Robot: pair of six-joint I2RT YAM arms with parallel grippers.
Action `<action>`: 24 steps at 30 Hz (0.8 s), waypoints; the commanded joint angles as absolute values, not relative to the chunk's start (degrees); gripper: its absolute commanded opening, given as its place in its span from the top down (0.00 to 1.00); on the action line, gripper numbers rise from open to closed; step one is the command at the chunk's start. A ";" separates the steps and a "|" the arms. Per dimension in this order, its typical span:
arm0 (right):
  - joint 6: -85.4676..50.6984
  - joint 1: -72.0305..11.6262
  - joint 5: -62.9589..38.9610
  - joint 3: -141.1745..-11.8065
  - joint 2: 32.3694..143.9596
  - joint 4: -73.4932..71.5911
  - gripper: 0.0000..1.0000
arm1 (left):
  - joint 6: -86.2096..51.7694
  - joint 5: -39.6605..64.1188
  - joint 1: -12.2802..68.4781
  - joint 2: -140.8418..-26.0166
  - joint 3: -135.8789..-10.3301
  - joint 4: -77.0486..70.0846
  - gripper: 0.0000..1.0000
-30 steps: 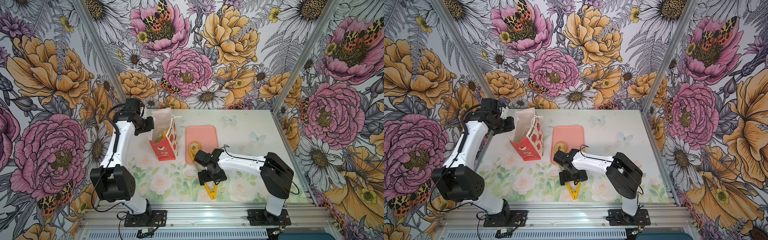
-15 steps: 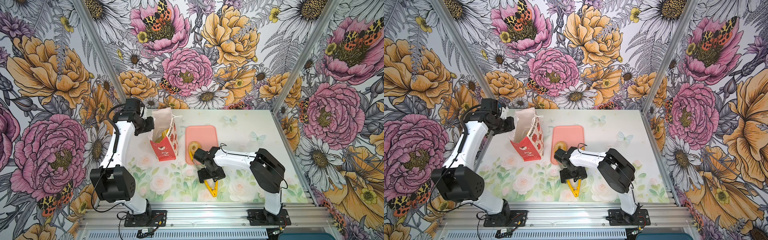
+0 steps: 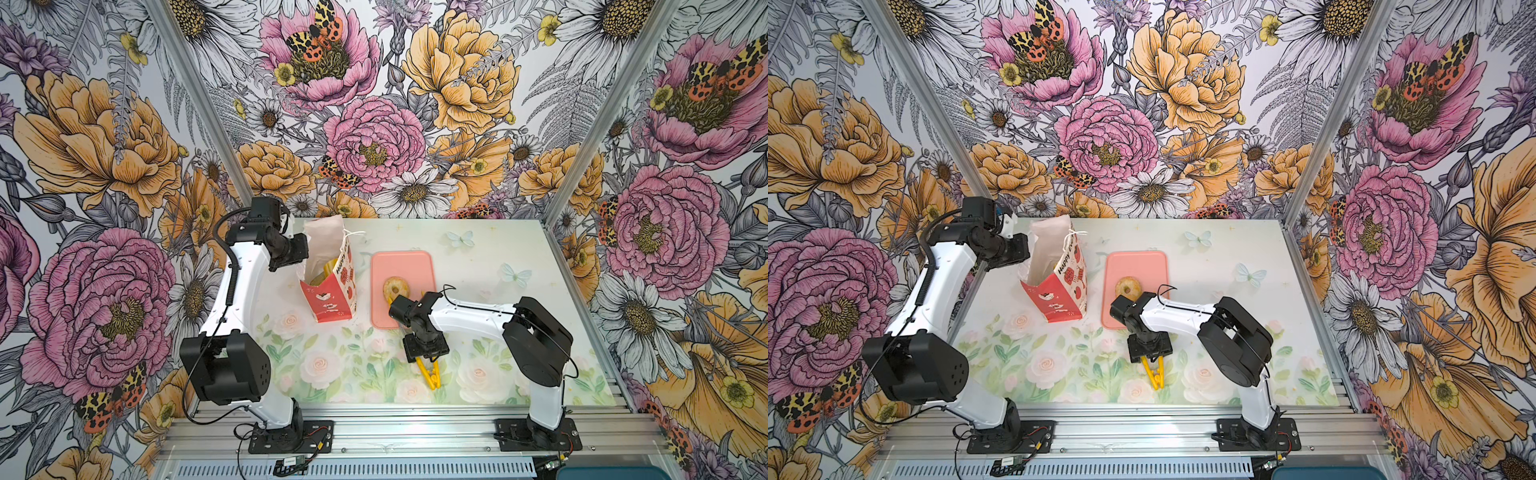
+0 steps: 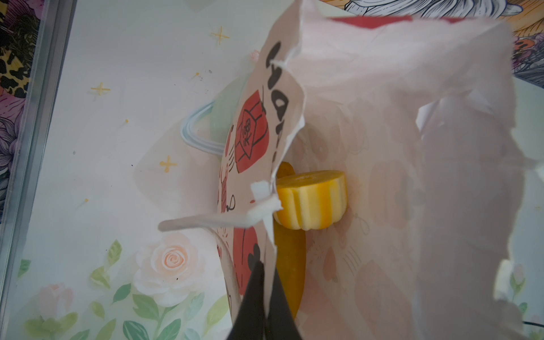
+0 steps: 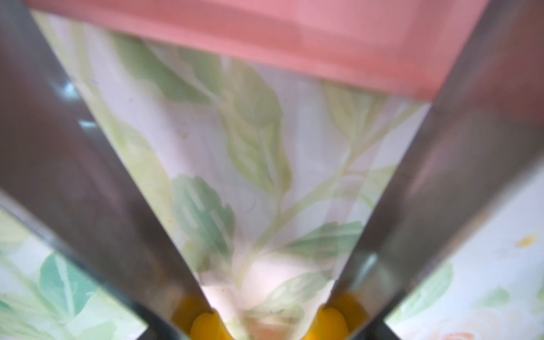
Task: Pack bread into a paper bag
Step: Pick up the clamp from the plate.
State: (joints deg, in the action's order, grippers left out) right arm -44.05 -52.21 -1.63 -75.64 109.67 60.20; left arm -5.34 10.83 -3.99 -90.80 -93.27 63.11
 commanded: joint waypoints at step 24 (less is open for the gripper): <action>-36.35 -52.03 9.93 -109.79 108.49 84.96 0.25 | -4.24 12.50 -5.63 -88.50 -92.91 62.31 1.00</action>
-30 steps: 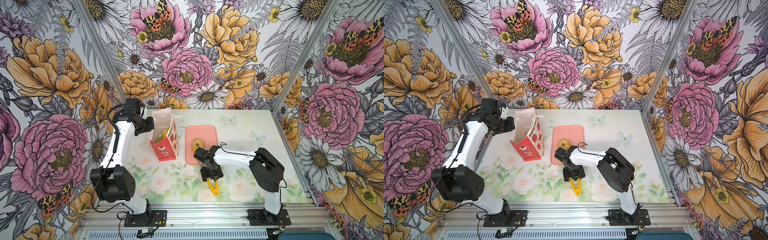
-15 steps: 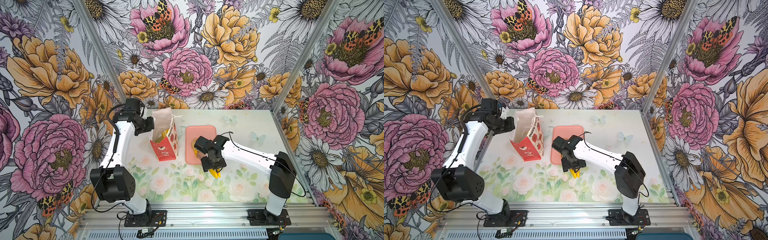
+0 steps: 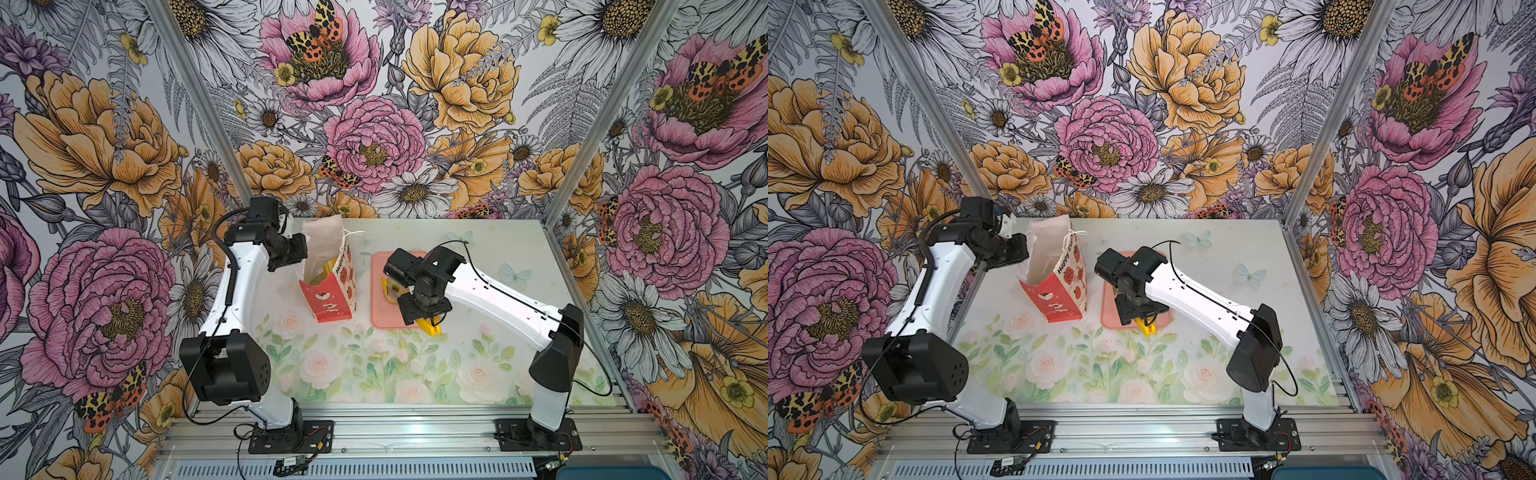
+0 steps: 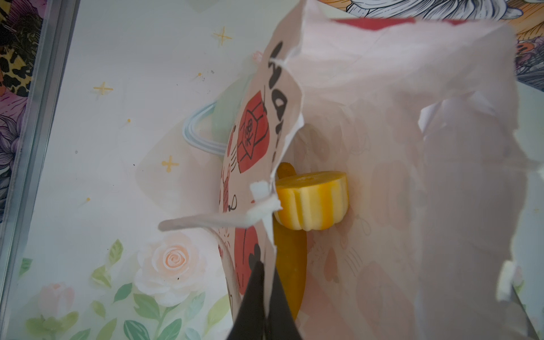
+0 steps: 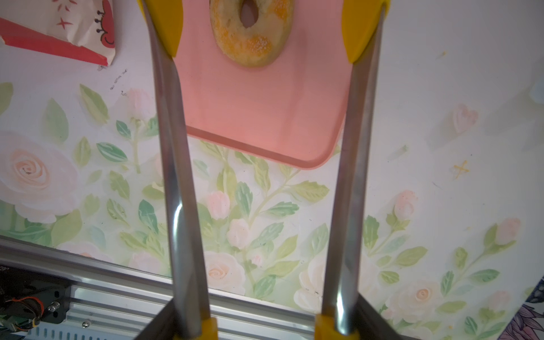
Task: Pack bread into a paper bag
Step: Pick up the clamp from the plate, then pick up the fake bread from the plate.
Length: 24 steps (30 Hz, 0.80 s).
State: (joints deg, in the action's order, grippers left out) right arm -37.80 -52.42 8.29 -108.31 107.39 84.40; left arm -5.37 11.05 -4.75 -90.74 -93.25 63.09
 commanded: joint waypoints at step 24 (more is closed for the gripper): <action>-31.20 -47.02 1.18 -109.76 117.80 75.89 0.25 | -4.57 12.25 -6.46 -88.37 -92.08 62.05 1.00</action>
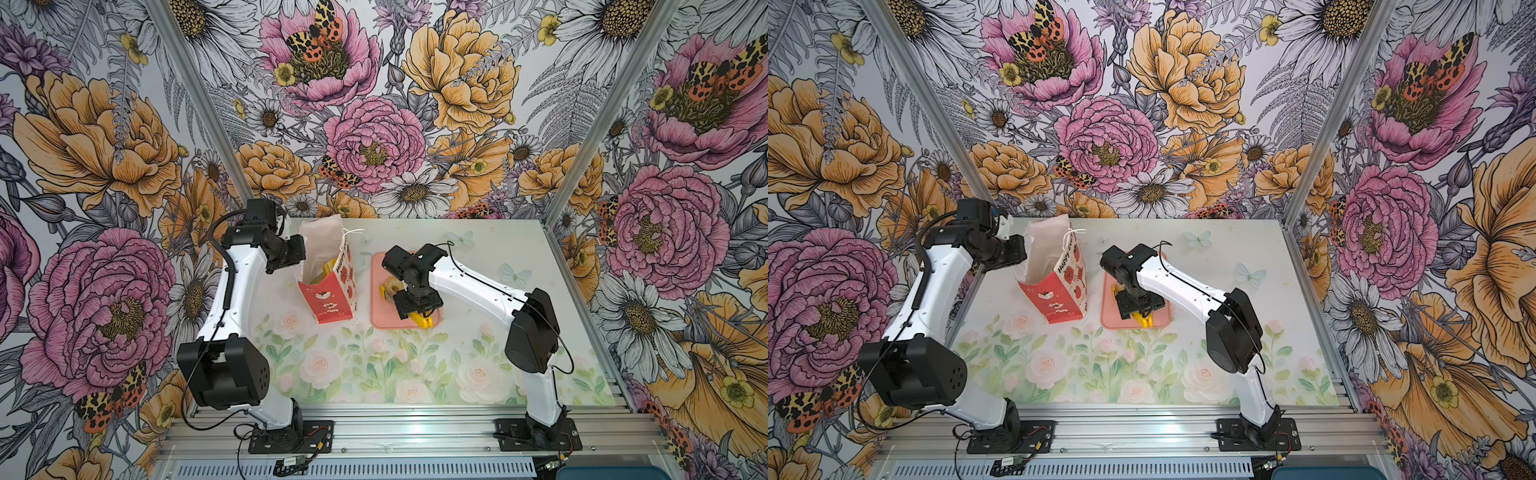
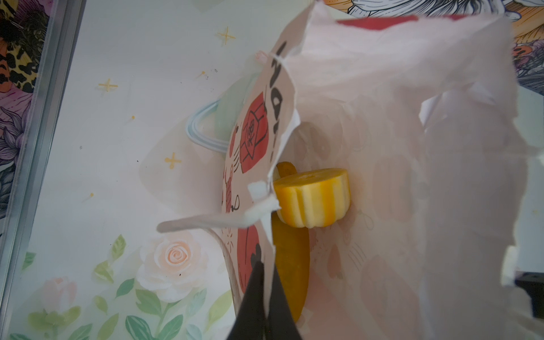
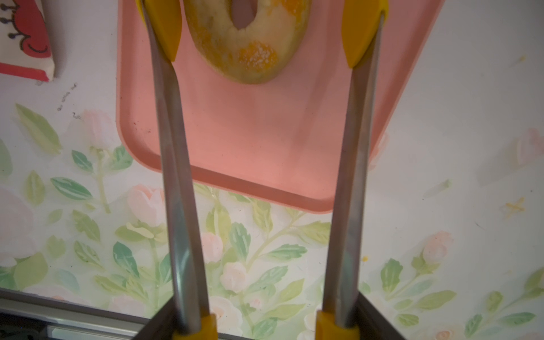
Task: Pack bread into a paper bag
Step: Pick up the fake bread from the plate.
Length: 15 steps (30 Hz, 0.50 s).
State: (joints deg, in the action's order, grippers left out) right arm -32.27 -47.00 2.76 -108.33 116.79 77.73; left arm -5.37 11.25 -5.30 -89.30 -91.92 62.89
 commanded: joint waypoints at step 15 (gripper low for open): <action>-32.25 -46.82 -0.23 -112.76 118.19 78.07 0.41 | -4.22 12.40 -6.76 -89.75 -93.01 62.07 1.00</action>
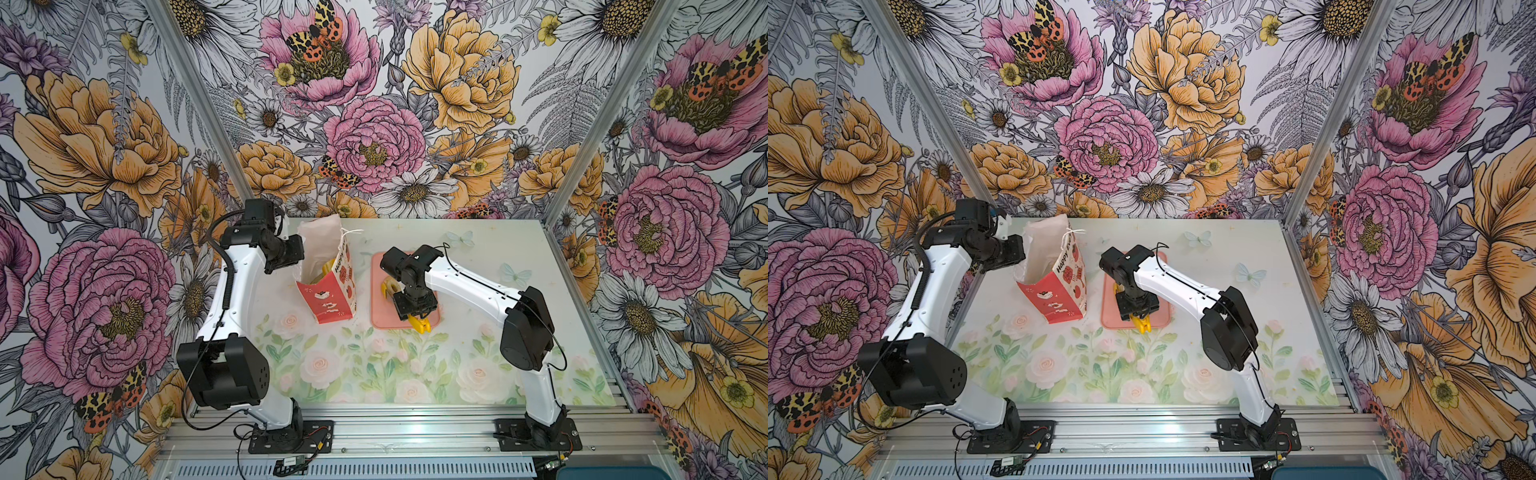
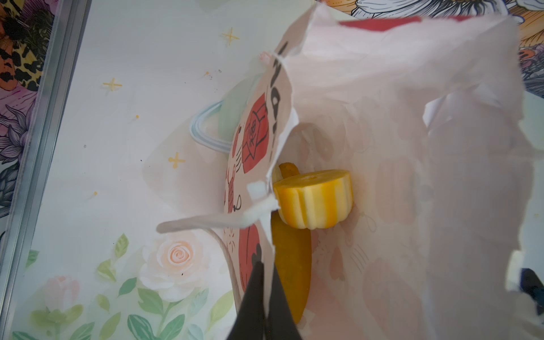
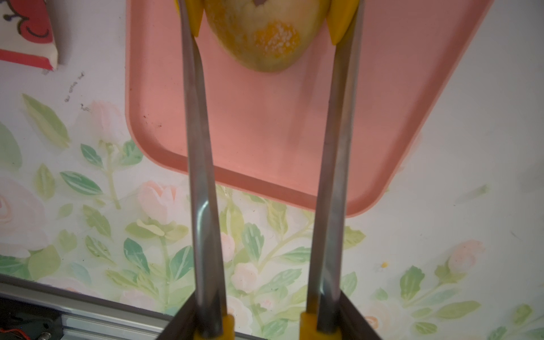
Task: Pack bread into a paper bag
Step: Pick up the fake bread from the plate, then place the fake bread in the paper bag.
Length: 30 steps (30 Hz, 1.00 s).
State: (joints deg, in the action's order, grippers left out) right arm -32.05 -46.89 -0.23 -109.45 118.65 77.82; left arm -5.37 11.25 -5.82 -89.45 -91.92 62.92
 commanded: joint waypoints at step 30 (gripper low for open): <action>-22.43 -45.10 13.79 -148.61 117.00 78.41 0.39 | -4.48 13.17 -4.89 -90.69 -92.68 62.05 1.00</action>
State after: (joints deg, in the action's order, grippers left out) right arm -24.80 -44.25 12.86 -146.34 117.80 83.20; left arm -5.37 12.32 -5.56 -89.86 -91.94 62.89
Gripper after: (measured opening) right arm 0.611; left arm 0.053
